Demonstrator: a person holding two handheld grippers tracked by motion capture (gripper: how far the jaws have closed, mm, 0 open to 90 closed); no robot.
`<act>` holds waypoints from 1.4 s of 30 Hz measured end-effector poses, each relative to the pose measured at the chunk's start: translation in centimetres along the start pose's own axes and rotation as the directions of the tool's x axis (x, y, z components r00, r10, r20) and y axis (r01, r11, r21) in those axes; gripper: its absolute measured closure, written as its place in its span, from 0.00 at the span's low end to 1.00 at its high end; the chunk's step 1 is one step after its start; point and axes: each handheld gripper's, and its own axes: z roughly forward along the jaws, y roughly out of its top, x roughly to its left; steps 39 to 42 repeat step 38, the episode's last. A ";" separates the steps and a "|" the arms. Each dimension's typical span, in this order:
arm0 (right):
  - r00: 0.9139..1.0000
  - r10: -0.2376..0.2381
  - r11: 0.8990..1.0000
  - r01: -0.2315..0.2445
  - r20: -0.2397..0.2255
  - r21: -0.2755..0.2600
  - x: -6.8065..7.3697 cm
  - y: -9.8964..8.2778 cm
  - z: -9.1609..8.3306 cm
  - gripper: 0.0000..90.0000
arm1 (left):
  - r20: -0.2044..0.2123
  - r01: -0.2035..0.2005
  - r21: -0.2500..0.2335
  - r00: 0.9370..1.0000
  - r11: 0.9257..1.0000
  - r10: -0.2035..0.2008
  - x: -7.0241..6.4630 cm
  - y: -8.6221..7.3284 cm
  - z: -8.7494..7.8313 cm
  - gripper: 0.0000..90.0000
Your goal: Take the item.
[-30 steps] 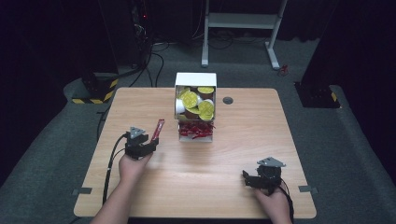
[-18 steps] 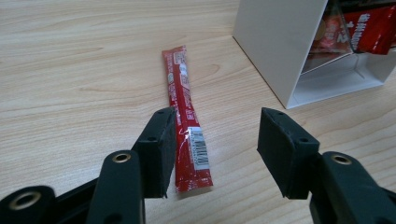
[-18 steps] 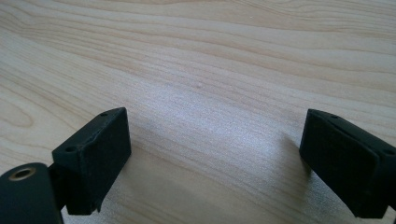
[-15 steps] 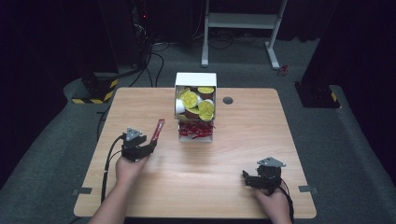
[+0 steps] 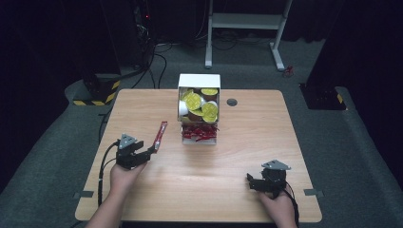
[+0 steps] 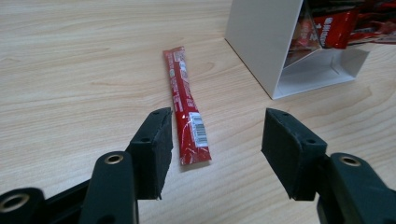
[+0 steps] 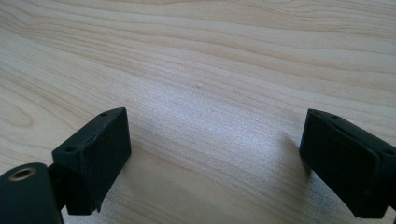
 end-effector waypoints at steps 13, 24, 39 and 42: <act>1.000 0.000 1.000 0.000 0.000 0.000 0.0 0.0 0.0 0.10 | 0.006 -0.026 0.018 1.000 0.999 0.026 1.2 -3.0 -2.4 0.46; 1.000 -0.002 1.000 0.002 0.000 -0.001 0.0 0.0 0.0 0.10 | -0.030 -0.115 0.142 0.992 0.983 0.121 2.7 -7.4 -4.1 0.42; 1.000 -0.005 1.000 0.005 -0.002 -0.004 -0.1 0.0 0.0 0.10 | -0.031 -0.111 0.153 0.993 0.982 0.117 3.5 -9.0 -4.7 0.23; 1.000 -0.005 1.000 0.005 -0.002 -0.004 -0.1 0.0 0.0 0.10 | -0.031 -0.111 0.153 0.993 0.982 0.117 3.5 -9.0 -4.7 0.23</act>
